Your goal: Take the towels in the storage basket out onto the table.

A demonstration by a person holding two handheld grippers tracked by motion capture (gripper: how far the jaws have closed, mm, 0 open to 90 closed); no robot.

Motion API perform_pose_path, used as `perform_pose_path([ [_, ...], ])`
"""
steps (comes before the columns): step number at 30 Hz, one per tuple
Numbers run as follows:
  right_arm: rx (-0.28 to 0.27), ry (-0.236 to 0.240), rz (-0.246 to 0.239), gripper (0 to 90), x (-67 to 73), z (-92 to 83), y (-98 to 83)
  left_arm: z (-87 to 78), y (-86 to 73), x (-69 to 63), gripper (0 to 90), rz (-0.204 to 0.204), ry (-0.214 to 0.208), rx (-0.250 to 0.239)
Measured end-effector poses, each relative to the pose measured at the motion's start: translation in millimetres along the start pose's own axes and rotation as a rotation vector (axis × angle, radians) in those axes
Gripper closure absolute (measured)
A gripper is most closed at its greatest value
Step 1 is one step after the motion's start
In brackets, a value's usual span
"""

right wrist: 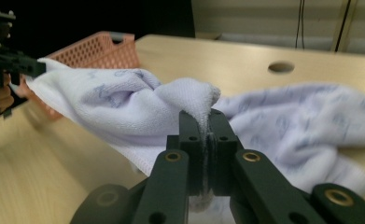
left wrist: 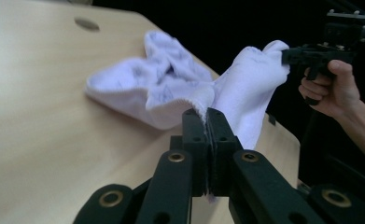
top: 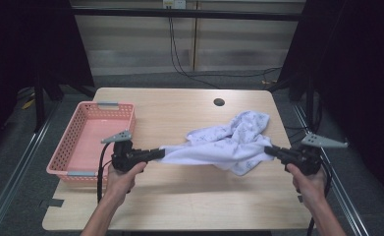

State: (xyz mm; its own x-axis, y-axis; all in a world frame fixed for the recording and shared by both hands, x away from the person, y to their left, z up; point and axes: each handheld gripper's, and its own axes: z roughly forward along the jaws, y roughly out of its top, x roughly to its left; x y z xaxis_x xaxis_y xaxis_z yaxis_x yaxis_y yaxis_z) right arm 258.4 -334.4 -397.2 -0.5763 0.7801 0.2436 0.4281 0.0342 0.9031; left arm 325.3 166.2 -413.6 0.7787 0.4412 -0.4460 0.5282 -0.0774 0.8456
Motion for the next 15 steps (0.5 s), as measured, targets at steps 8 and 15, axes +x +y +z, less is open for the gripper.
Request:
perform_pose_path([
  [8, -0.140, -0.061, -0.021, 86.6, -5.9, -4.1, 73.3, 0.0, 65.1, -3.9, 88.4, 0.037, 0.029, -0.128],
  [15, -0.235, -0.134, -0.061, 86.6, -6.3, -2.1, 145.5, -8.5, 124.8, -9.1, 88.4, 0.091, 0.069, -0.235],
])
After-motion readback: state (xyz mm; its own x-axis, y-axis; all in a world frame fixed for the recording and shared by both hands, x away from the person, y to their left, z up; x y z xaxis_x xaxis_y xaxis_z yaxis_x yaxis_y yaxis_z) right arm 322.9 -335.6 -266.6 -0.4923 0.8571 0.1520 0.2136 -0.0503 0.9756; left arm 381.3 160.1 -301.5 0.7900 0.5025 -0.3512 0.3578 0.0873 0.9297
